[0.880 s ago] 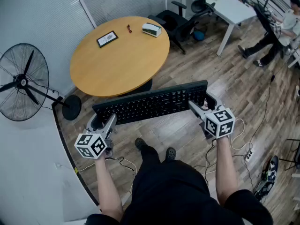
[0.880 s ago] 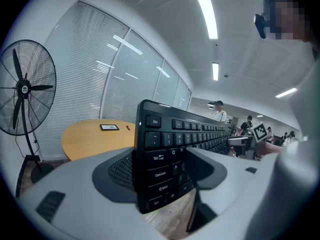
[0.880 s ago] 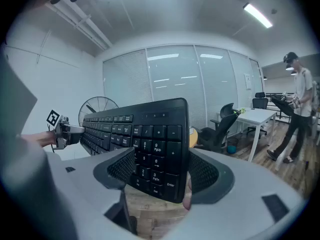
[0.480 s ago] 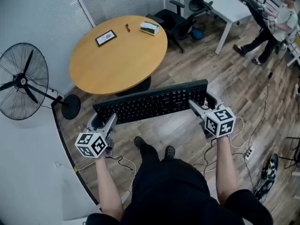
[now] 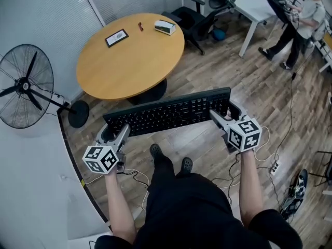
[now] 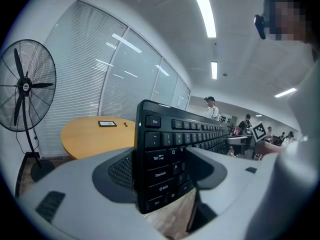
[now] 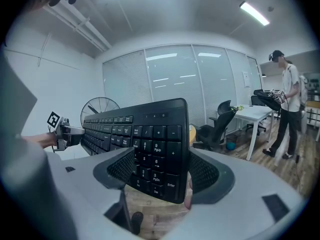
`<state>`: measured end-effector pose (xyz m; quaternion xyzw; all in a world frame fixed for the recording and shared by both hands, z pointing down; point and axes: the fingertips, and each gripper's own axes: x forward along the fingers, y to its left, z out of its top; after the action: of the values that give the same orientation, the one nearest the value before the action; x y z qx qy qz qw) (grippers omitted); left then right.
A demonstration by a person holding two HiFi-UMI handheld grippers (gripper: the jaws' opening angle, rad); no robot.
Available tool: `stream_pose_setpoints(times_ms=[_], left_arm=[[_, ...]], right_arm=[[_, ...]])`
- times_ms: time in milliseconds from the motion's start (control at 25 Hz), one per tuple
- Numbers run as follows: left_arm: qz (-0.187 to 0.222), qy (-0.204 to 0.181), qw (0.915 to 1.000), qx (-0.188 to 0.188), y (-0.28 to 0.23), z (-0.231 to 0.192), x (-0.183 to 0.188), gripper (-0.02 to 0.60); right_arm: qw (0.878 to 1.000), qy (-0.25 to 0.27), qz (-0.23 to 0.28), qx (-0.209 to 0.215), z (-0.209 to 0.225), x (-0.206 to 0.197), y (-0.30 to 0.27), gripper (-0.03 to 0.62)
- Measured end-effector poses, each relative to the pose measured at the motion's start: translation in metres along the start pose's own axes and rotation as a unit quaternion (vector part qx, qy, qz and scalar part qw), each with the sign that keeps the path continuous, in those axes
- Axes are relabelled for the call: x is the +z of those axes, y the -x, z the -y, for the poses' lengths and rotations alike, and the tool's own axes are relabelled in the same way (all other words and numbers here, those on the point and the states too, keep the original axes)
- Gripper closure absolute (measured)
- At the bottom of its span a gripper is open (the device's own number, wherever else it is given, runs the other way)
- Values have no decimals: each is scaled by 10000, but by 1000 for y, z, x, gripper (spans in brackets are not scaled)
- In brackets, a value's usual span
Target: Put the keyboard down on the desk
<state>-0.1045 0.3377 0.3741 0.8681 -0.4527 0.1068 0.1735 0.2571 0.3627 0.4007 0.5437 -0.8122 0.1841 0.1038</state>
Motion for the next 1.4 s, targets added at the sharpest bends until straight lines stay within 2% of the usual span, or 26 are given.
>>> stream_pose_setpoints(times_ms=[240,520,720,1120,1400], left_arm=[[-29,15,10000,12,-3,5,-4,293],[-43,79,10000,-27,-15,-13,-4,293],[-88,148,9998,-106,-44,-27,0,293],[-245,250,9992,-175,-94,-95,26,293],[-205,283,9991,-226,-128,-143,54,293]], right_arm=[[10000,-25,-10,51,6,-4,1,249],[10000,-17,-66,19,5,0,-18,249],[9998,-42,-162,-74,19,6,-40,249],[9995,-118,-285,-111,23,33,-120,249],[9994,-76,-304,-161,24,64,-175,249]])
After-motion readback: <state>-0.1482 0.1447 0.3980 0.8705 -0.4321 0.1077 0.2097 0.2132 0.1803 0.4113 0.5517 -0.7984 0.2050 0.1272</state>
